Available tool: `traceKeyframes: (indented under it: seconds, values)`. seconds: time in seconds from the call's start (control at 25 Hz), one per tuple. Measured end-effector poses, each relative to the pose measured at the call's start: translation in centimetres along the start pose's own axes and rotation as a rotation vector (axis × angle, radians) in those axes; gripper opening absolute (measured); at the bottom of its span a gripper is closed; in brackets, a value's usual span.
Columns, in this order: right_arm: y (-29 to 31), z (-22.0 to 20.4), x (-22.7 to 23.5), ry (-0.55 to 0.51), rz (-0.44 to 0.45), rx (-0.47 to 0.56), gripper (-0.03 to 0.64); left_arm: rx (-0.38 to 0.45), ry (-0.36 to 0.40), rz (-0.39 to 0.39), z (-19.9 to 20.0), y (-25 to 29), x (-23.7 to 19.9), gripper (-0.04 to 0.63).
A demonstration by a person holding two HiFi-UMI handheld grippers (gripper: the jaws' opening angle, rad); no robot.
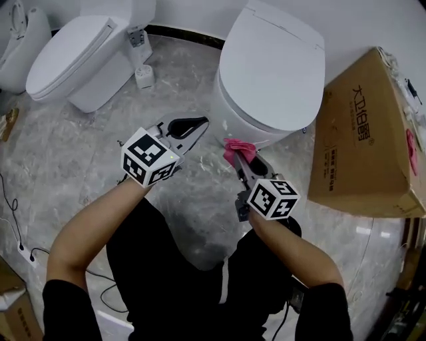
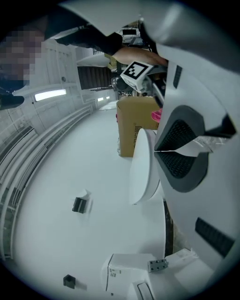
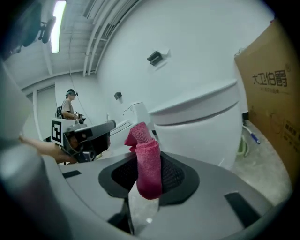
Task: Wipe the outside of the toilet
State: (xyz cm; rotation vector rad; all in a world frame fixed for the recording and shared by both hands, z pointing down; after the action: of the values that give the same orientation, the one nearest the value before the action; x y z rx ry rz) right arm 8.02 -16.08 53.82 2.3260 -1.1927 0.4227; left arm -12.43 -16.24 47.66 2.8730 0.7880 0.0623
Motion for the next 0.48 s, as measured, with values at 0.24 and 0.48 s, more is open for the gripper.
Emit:
traceKeyframes:
  seconds: [0.24, 0.48]
  values:
    - [10.1, -3.9, -1.4, 0.015, -0.046, -0.027, 0.127, -0.001, -0.026, 0.038, -0.6, -2.4, -1.5, 0.02]
    - [17.9, -6.0, 0.8, 0.119, -0.18, 0.0, 0.129, -0.048, -0.044, 0.106, -3.1, -5.1, -3.4, 0.02]
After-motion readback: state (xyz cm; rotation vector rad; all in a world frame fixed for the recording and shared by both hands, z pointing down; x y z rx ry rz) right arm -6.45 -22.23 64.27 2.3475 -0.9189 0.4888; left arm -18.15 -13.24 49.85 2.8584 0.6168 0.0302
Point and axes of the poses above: the fingertips, and each gripper's own axes: y forward along the fingers, x to its right, z out of its top, the point moved 7 cm from there along -y, backward along the fingers, and after that the axes turned 11 degrees about z, right-handed, at the moved point
